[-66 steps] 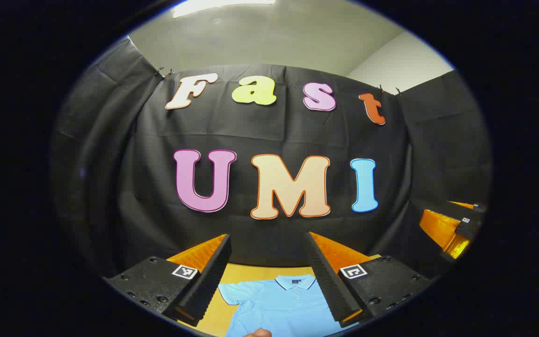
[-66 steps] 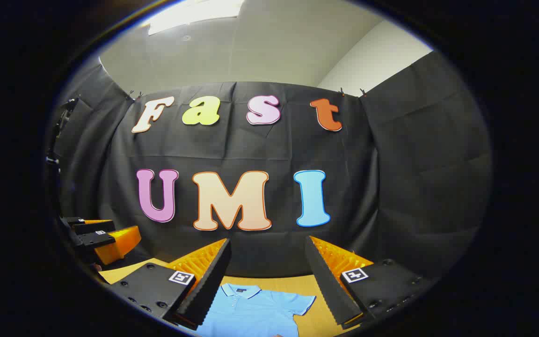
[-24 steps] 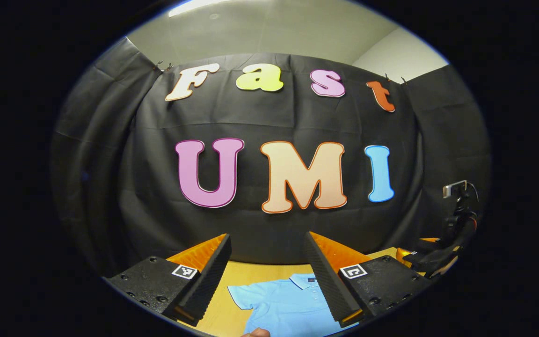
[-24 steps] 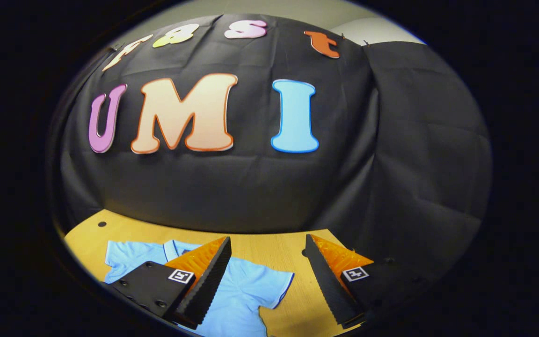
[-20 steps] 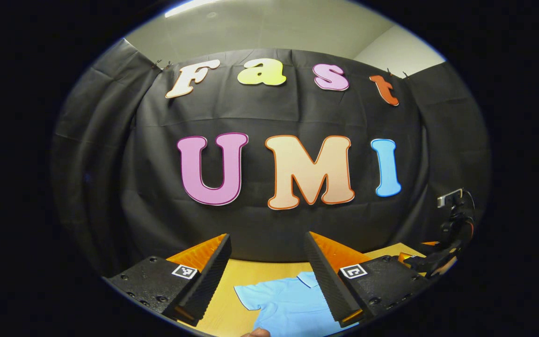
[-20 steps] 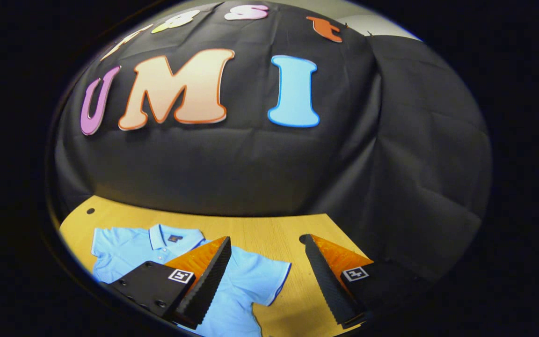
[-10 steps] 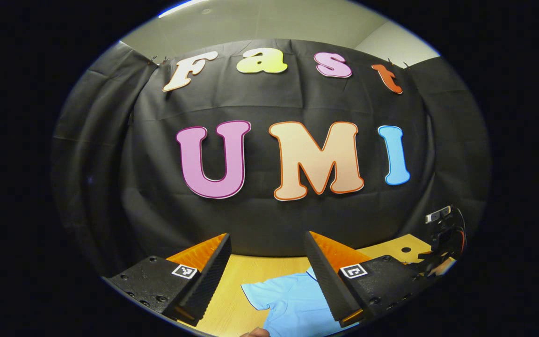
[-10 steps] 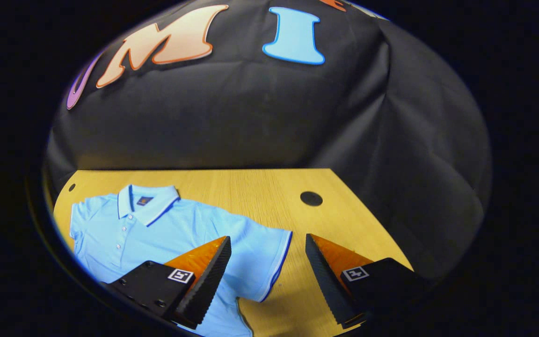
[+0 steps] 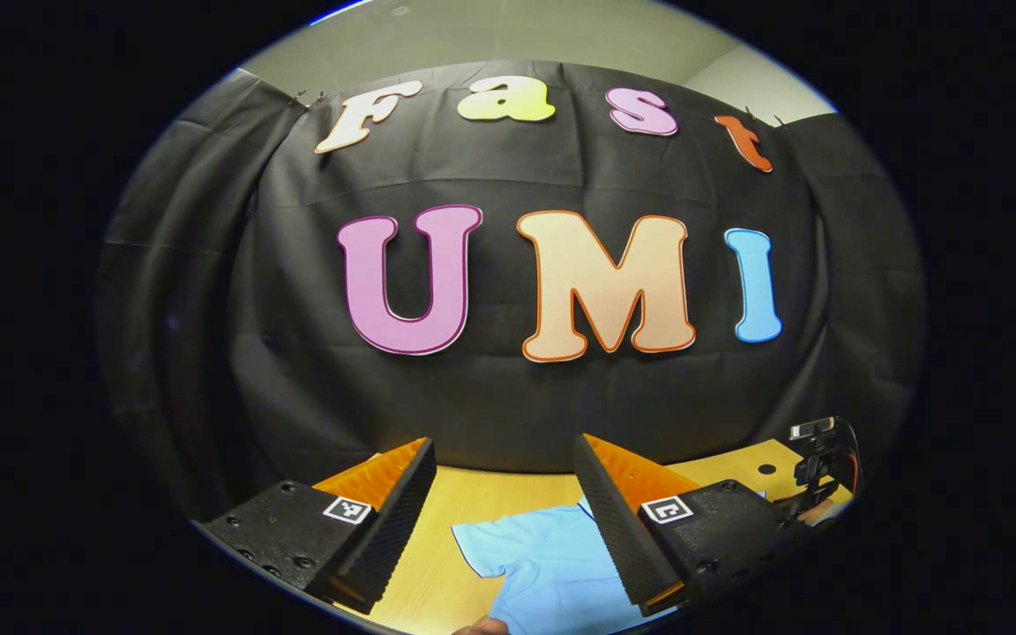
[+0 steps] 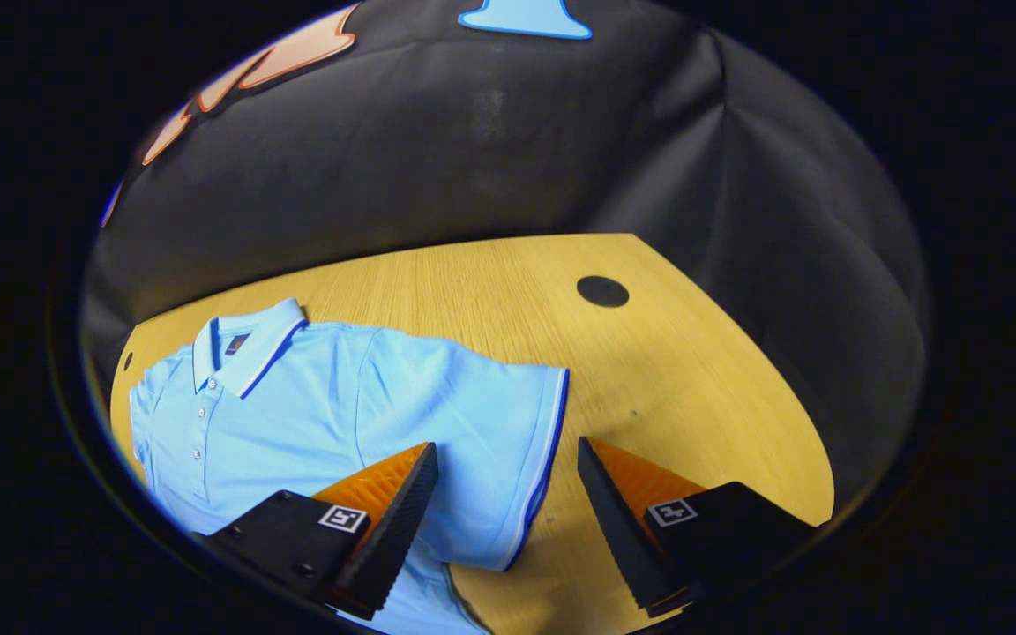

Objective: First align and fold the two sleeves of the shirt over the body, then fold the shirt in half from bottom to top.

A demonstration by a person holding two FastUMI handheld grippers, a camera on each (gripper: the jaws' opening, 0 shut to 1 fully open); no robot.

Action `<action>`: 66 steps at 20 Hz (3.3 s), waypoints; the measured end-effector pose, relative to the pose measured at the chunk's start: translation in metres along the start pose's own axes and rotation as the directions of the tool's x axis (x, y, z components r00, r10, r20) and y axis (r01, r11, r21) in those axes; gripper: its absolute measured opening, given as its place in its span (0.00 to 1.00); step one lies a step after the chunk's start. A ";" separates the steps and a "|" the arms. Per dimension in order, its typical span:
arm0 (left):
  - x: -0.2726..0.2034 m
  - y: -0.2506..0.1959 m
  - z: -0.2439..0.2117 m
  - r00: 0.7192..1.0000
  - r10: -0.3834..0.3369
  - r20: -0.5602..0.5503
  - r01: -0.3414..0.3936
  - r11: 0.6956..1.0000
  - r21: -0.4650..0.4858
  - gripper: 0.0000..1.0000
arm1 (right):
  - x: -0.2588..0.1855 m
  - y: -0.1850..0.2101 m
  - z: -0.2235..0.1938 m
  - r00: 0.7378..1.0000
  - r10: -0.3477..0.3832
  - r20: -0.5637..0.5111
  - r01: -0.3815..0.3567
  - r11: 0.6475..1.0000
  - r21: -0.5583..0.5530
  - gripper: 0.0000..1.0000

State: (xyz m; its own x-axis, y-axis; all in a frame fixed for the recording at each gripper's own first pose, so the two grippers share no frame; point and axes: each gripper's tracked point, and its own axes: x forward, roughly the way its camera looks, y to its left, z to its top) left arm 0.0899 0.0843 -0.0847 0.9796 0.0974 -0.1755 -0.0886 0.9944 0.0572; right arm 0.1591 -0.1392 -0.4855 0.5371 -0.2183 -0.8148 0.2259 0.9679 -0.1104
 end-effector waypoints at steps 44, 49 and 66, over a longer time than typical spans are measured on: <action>0.064 0.045 -0.152 0.950 0.028 -0.311 -0.082 0.983 -0.163 0.95 | -0.208 0.133 0.036 0.866 0.421 0.269 -0.416 0.906 -0.077 0.98; 0.094 0.044 -0.214 0.900 0.023 -0.436 -0.112 0.977 -0.181 0.95 | -0.225 0.089 0.016 0.892 0.369 0.262 -0.367 0.928 -0.055 0.98; 0.130 0.040 -0.343 0.729 0.101 -0.677 -0.185 0.981 -0.053 0.95 | -0.231 0.027 -0.014 0.942 0.264 0.207 -0.265 0.964 -0.023 0.98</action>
State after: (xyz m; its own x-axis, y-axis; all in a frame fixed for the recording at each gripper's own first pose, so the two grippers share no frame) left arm 0.1519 0.1505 -0.4422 0.5836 0.1985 -0.7874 -0.2774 0.9601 0.0364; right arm 0.0300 -0.0607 -0.3087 0.7342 0.0240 -0.6786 0.0568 0.9937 0.0965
